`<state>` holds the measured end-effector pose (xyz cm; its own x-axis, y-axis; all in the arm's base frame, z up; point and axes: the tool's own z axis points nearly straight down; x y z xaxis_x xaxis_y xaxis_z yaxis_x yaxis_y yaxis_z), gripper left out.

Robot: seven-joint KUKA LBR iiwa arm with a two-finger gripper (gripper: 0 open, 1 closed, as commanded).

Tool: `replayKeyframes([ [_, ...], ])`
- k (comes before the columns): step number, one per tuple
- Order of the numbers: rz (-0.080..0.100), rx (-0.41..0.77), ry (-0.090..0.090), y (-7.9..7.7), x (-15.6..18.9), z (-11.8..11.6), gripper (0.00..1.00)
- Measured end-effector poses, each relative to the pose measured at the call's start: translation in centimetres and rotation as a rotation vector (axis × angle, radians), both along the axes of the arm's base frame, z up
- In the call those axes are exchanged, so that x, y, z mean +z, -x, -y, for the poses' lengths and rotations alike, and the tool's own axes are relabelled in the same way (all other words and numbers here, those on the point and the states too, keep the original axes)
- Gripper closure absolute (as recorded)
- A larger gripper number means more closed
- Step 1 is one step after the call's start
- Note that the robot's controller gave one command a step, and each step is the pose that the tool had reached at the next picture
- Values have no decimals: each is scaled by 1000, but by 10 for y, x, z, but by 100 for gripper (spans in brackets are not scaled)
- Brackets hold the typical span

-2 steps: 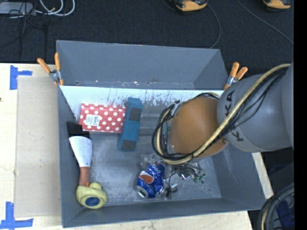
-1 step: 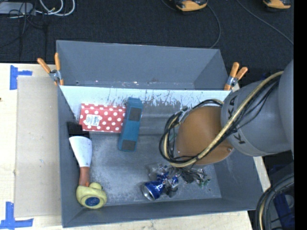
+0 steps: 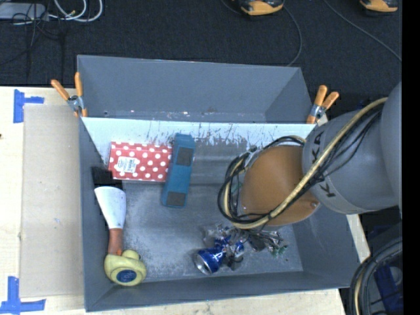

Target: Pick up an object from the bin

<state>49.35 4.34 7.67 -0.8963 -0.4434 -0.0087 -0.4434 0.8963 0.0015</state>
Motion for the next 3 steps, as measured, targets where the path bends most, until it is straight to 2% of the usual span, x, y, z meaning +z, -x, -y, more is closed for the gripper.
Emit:
replayKeyframes([
  [1, -13, 8, 3, 9, 48, 1, 100],
  [2, 8, -7, 1, -1, 61, 7, 100],
  [3, -22, -22, 2, 11, 78, 7, 100],
])
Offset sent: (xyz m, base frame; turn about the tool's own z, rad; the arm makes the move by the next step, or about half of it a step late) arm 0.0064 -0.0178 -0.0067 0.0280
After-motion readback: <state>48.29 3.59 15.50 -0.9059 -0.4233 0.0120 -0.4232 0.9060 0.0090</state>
